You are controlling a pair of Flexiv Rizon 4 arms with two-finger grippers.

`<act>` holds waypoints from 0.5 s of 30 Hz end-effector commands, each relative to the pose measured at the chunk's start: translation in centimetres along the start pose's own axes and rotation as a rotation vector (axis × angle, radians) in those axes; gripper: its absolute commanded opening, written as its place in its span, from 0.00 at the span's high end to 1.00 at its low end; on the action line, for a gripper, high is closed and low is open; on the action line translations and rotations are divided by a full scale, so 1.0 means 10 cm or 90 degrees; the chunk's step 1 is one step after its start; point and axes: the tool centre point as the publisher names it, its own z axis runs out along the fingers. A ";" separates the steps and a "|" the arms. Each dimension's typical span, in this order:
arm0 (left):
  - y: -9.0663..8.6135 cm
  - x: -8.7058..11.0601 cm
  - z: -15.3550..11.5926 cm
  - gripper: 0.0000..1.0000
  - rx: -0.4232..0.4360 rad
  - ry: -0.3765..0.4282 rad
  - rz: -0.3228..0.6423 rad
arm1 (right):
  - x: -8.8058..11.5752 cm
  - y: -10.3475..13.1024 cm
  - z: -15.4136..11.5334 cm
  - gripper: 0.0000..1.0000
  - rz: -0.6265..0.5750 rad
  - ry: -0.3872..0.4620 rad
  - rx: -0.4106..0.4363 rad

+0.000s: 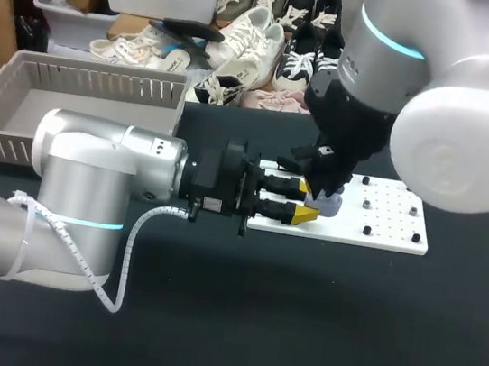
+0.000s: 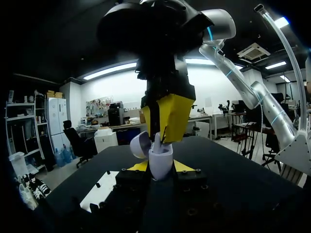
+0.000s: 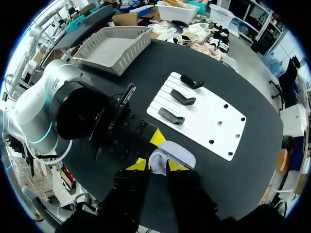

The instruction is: Pick up each earbud case from the left stands, insert the matching earbuds, close the lid, and place the case in the box.

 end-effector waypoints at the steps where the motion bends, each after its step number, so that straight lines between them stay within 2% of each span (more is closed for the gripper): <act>1: 0.00 0.00 0.00 1.00 -0.001 -0.002 0.001 | -0.01 0.00 0.00 0.61 0.003 -0.004 0.003; 5: 0.00 0.00 0.00 1.00 -0.001 -0.002 0.001 | -0.01 0.01 -0.02 0.53 0.002 -0.012 0.000; 13: 0.00 0.00 0.00 1.00 -0.001 -0.002 0.001 | 0.01 0.01 -0.21 0.50 0.009 -0.039 -0.034; 15: 0.00 0.00 0.00 1.00 -0.001 -0.002 0.001 | -0.01 -0.06 -0.24 0.40 0.022 -0.045 -0.033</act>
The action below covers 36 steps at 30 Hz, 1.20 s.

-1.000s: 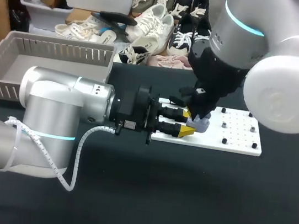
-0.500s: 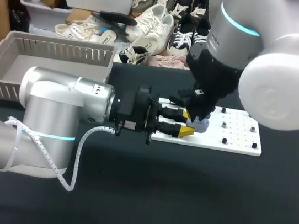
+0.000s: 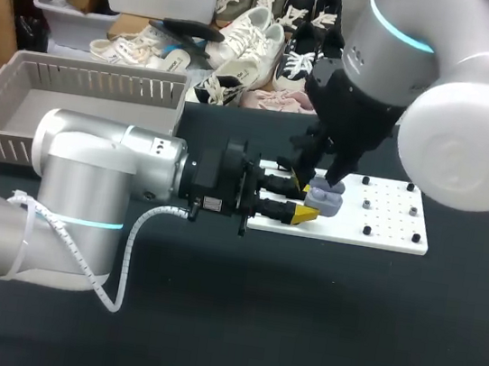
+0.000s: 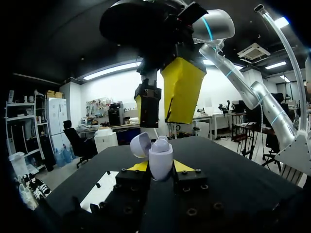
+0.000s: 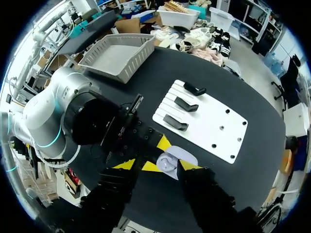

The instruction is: Pick up each earbud case from the left stands, insert the matching earbuds, close the lid, and place the case in the box.

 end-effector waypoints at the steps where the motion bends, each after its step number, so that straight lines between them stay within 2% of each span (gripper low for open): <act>1: 0.00 0.01 0.00 1.00 -0.001 -0.001 0.001 | 0.05 -0.17 -0.11 0.19 0.019 -0.011 0.003; 2: 0.00 0.01 0.00 1.00 -0.001 -0.001 0.001 | 0.03 -0.23 -0.12 0.00 0.026 -0.010 0.009; 9: 0.00 0.01 0.00 1.00 -0.001 -0.001 0.001 | -0.13 -0.63 -0.14 0.00 0.108 -0.030 0.031; 16: 0.00 0.01 0.00 1.00 -0.001 -0.001 0.001 | -0.23 -0.91 -0.01 0.00 0.154 -0.013 0.052; 27: 0.00 0.01 0.00 1.00 -0.001 -0.001 0.001 | -0.14 -0.92 0.20 0.00 0.157 0.019 0.045; 36: 0.00 0.01 0.00 1.00 -0.001 -0.001 0.001 | 0.06 -0.80 0.11 0.00 0.143 0.020 0.032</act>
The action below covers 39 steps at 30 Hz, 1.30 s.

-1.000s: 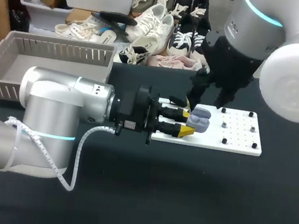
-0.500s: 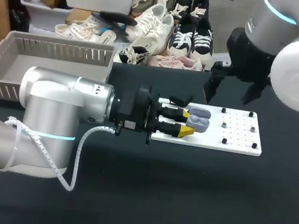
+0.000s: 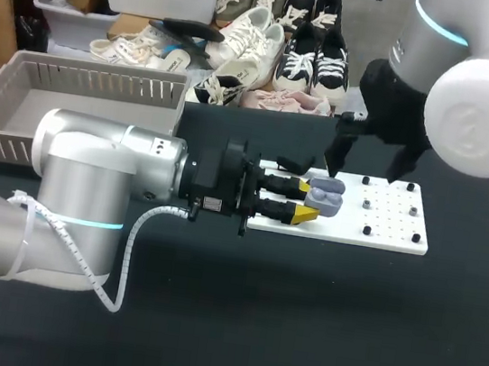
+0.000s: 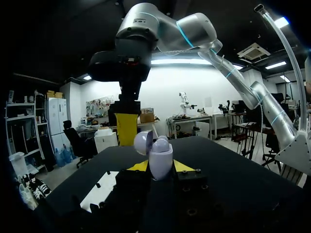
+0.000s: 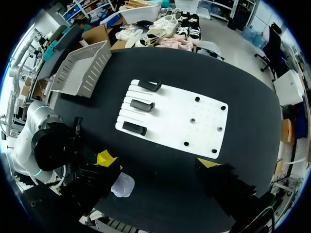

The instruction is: Pick up each earbud case from the left stands, insert the matching earbuds, close the lid, and place the case in the box.

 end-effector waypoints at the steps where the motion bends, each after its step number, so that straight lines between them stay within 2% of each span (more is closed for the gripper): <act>1: 0.00 0.01 0.00 1.00 -0.001 -0.001 0.001 | 0.16 0.01 -0.07 0.00 -0.003 -0.009 -0.001; 8: 0.00 0.01 0.00 1.00 -0.001 -0.001 0.001 | 0.20 -0.01 -0.16 0.00 -0.001 -0.028 -0.015; 10: 0.00 0.01 0.00 1.00 -0.001 -0.001 0.001 | 0.20 -0.01 -0.16 0.00 -0.005 -0.032 -0.005; 17: 0.00 0.01 0.00 1.00 -0.001 -0.001 0.001 | 0.14 -0.13 -0.35 0.00 0.012 -0.113 0.001; 21: -0.02 -0.01 -0.05 1.00 -0.007 -0.015 -0.007 | 0.21 -0.15 -0.47 0.00 -0.042 -0.159 -0.019; 26: -0.02 -0.05 -0.30 1.00 -0.061 0.007 -0.028 | 0.24 -0.15 -0.50 0.00 -0.056 -0.161 -0.029; 32: 0.00 -0.16 -0.75 1.00 -0.129 0.050 -0.034 | 0.24 -0.15 -0.50 0.00 -0.056 -0.161 -0.029; 39: 0.21 -0.24 -1.45 1.00 -0.242 0.112 -0.033 | 0.24 -0.15 -0.50 0.00 -0.056 -0.161 -0.029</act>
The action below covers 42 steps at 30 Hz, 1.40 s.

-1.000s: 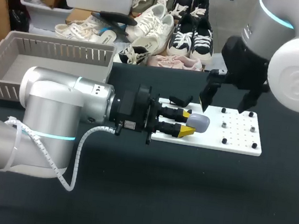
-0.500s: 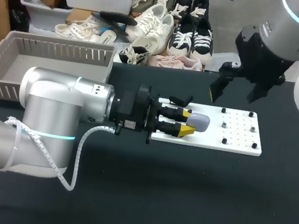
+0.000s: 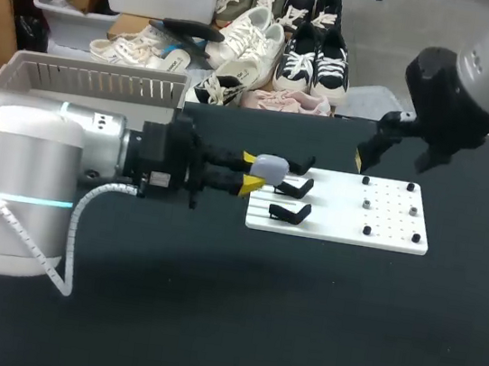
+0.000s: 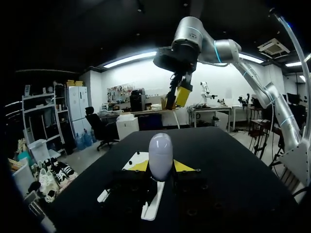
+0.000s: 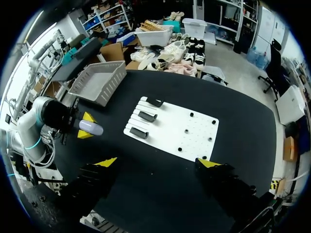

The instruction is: Pick up each earbud case from the left stands, insert the matching earbuds, close the lid, and place the case in the box.

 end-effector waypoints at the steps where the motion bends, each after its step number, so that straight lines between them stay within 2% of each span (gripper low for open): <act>1: 0.08 -0.09 -0.59 1.00 -0.132 0.022 -0.006 | 0.03 0.01 0.00 0.00 0.002 -0.011 0.004; 5: 0.32 -0.11 -0.86 1.00 -0.192 0.052 -0.007 | 0.03 0.01 0.00 0.00 0.002 -0.011 0.004; 9: 0.67 -0.05 -1.13 1.00 -0.240 0.098 -0.013 | 0.03 0.01 0.00 0.00 0.002 -0.011 0.004; 10: 0.74 -0.03 -1.17 1.00 -0.251 0.127 -0.011 | 0.03 0.01 0.00 0.00 0.002 -0.011 0.004; 16: 1.18 0.12 -1.36 1.00 -0.314 0.178 -0.060 | 0.03 0.01 0.00 0.00 0.002 -0.011 0.004; 23: 1.71 0.44 -1.55 1.00 -0.333 0.190 -0.112 | 0.03 0.01 0.00 0.00 0.002 -0.011 0.004; 32: 2.06 0.72 -1.80 1.00 -0.316 0.193 -0.154 | 0.03 0.01 0.00 0.00 0.002 -0.011 0.004; 34: 2.09 0.75 -1.84 0.63 -0.312 0.197 -0.156 | 0.03 0.01 0.00 0.00 0.002 -0.011 0.004; 35: 2.10 0.76 -1.86 0.00 -0.306 0.201 -0.157 | 0.03 0.01 0.00 0.00 0.002 -0.011 0.004; 39: 2.09 0.72 -1.95 0.00 -0.296 0.201 -0.144 | 0.03 0.01 0.00 0.00 0.002 -0.011 0.004; 42: 1.99 0.55 -2.00 0.00 -0.284 0.192 -0.115 | 0.03 0.01 0.00 0.00 0.002 -0.011 0.004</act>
